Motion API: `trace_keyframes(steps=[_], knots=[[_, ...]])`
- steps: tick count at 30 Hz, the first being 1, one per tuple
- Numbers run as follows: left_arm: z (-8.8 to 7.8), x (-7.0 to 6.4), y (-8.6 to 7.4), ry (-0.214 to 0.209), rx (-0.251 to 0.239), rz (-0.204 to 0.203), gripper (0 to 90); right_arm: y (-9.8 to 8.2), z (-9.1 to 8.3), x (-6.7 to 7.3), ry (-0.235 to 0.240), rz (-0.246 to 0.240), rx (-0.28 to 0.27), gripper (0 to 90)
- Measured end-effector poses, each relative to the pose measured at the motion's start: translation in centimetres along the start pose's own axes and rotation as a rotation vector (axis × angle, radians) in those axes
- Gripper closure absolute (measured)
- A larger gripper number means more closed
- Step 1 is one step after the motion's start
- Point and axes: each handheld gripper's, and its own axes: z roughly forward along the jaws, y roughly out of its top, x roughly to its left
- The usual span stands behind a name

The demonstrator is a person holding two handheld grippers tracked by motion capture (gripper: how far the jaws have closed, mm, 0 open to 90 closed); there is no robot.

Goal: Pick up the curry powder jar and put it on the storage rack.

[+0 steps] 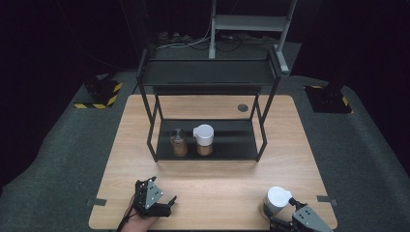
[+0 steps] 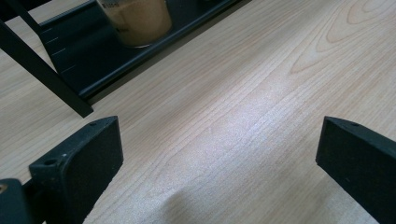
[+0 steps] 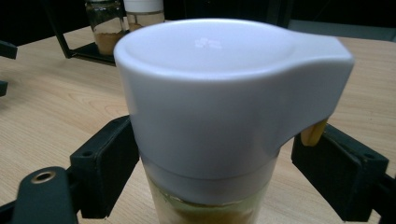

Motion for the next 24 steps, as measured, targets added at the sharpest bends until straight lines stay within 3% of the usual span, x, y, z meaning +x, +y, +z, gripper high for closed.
trace_keyframes(steps=[13,24], knots=[[0.0,0.03,-0.02,-0.001,-0.001,-0.002,0.9,-0.59,0.12,0.16,0.009,0.004,-0.012,28.4],[-0.01,0.04,-0.04,-0.002,-0.002,-0.004,0.9,-0.94,0.19,0.09,0.008,0.002,-0.028,30.1]])
